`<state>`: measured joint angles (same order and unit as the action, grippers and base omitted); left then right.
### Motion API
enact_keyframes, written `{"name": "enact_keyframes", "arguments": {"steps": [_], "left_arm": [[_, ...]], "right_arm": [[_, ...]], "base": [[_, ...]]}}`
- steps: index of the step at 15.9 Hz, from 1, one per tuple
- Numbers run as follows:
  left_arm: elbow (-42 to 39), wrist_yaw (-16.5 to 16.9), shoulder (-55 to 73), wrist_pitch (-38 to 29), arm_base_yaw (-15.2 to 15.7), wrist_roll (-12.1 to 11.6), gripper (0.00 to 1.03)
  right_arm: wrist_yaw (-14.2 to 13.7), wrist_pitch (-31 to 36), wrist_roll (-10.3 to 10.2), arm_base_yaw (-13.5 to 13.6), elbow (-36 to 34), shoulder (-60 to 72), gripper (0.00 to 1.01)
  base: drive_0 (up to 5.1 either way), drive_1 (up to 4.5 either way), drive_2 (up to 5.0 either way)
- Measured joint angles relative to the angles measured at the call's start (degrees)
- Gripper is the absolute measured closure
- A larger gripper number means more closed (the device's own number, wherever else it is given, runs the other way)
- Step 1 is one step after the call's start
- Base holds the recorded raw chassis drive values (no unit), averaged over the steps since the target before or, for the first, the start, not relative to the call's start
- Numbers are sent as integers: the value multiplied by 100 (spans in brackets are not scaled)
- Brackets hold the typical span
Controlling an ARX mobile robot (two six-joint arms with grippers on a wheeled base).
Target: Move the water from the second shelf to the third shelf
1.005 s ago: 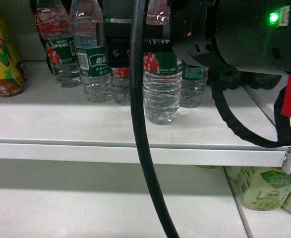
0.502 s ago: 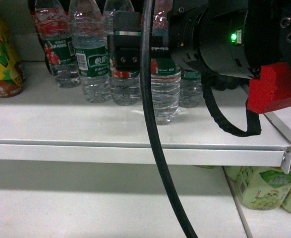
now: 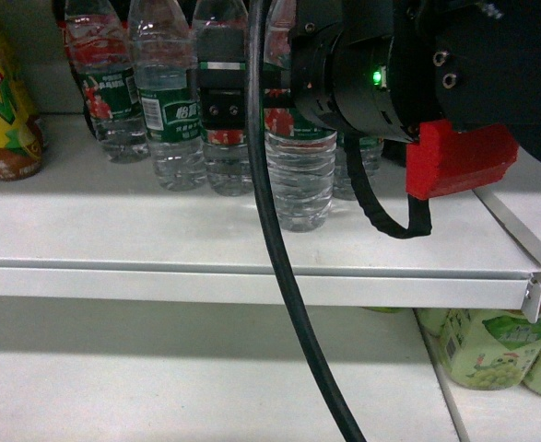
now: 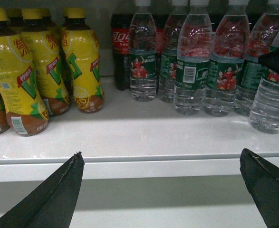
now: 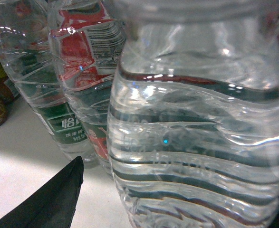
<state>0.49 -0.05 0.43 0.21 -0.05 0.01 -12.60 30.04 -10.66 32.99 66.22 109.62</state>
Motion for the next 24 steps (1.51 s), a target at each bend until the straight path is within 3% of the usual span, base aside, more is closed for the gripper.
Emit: {"name": "enact_keyframes", "arguments": {"steps": [7,10,11,12,20,24], "left_arm": [[0,2,0,0,-2,-2,5],[0,2,0,0,-2,0,5],[0,2,0,0,0,0,5],[0,0,0,0,-2,0,5],[0,2,0,0,0,0,5],[0,0,0,0,0,0,5]], "right_arm": [[-127,-162,-13,-7,232,205,5],[-212,-186,-59,0,297,205,27],[-258,-173,-114,2,302,205,50],[-249,-44,-138,0,107,87,57],[192,-96,-308,-61,-1596,-1497,57],[428,-133,-201,-564,-2555,-2743,57]], "base": [[0,0,0],[0,0,0],[0,0,0],[0,0,0],[0,0,0],[0,0,0]]}}
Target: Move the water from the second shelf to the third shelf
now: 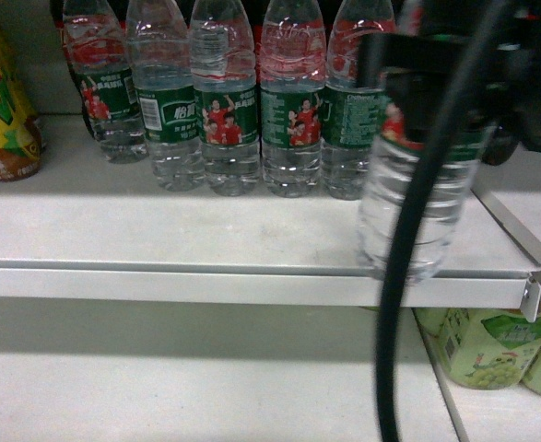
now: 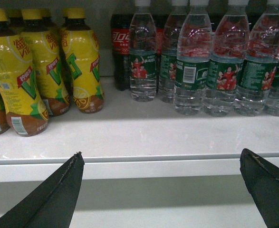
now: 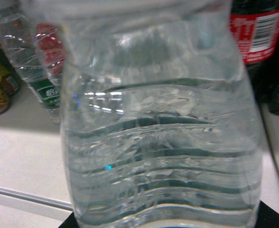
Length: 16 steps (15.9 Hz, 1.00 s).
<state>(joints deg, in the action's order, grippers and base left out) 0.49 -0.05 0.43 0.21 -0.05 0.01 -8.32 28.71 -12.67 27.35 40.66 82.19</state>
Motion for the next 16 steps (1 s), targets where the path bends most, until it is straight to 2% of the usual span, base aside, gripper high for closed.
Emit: {"name": "enact_keyframes", "arguments": {"steps": [2,5,7,9,12,14,16], "left_arm": [[0,0,0,0,0,-2,5],[0,2,0,-2,0,0,5],[0,0,0,-2,0,0,5],[0,2,0,-2,-2,0,5],[0,0,0,-2,0,0,5],[0,2,0,0,0,-2,5],[0,0,0,0,-2,0,5]], "right_arm": [[155,-118,118,-361,-442,-562,57],[555,-505,295,-874,-1023,-1340,57],[619,-953,306,-1246,-1231,-1971,57],[522,-1351,306,-1497,-1362,-2732,58],[382,-2142,304,-1593,-1512,-3926,58],[120,-2389,374,-1694,-1519,-4459,58],[96,-2608,433,-1906,-1517,-4837,58]], "base": [[0,0,0],[0,0,0],[0,0,0],[0,0,0],[0,0,0],[0,0,0],[0,0,0]]}}
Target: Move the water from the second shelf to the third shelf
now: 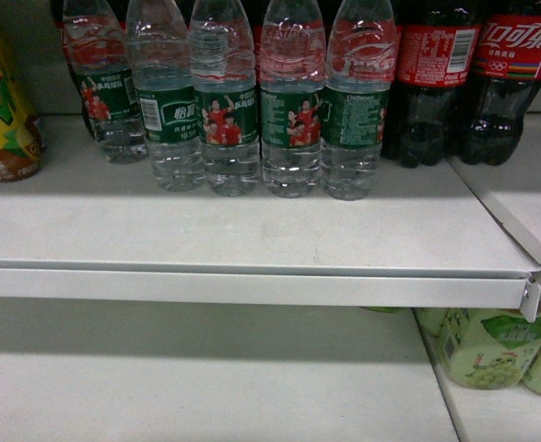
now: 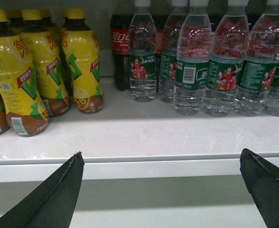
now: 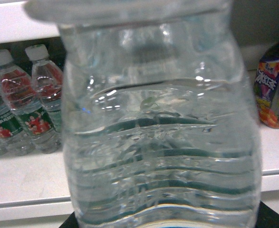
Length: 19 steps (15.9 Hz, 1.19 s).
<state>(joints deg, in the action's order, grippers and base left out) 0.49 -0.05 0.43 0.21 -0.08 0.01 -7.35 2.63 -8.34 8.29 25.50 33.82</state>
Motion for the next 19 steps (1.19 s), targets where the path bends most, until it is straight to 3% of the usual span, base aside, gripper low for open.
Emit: {"name": "enact_keyframes", "arguments": {"steps": [4,19], "left_arm": [[0,0,0,-2,2,0,5],[0,0,0,0,2,0,5]], "right_arm": [[66,-144,94,-304,0,-79,58],[63,-175,94,-308,-2,-173,58]], "base": [[0,0,0],[0,0,0]]}}
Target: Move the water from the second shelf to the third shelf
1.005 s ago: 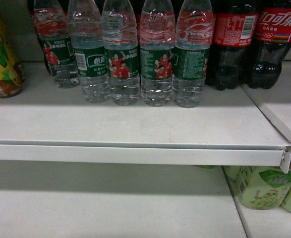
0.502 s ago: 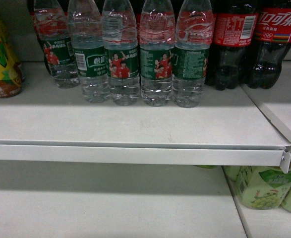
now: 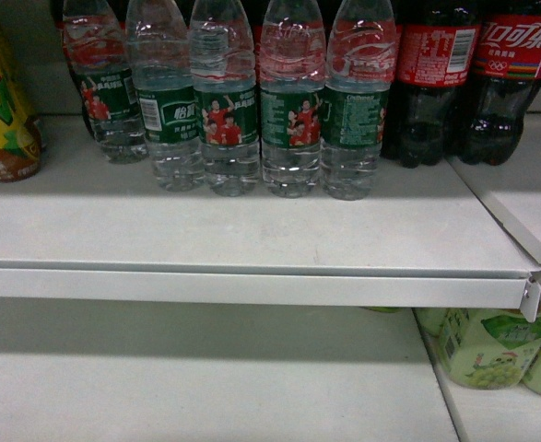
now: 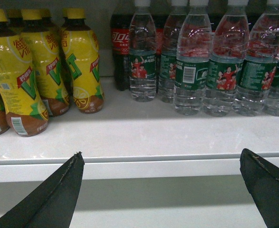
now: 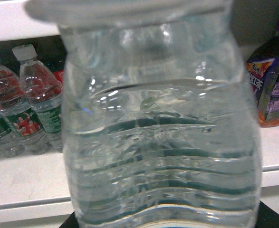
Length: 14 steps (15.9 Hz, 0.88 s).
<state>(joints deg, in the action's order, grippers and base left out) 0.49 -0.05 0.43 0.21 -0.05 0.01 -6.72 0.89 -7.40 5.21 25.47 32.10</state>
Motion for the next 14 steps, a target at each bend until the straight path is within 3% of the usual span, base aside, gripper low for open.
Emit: {"name": "enact_keyframes", "arguments": {"steps": [14], "left_arm": [[0,9,0,7,0,0,5]], "right_arm": [[-9,-2,-2,0,-48,-2,58]], "base": [[0,0,0]]}}
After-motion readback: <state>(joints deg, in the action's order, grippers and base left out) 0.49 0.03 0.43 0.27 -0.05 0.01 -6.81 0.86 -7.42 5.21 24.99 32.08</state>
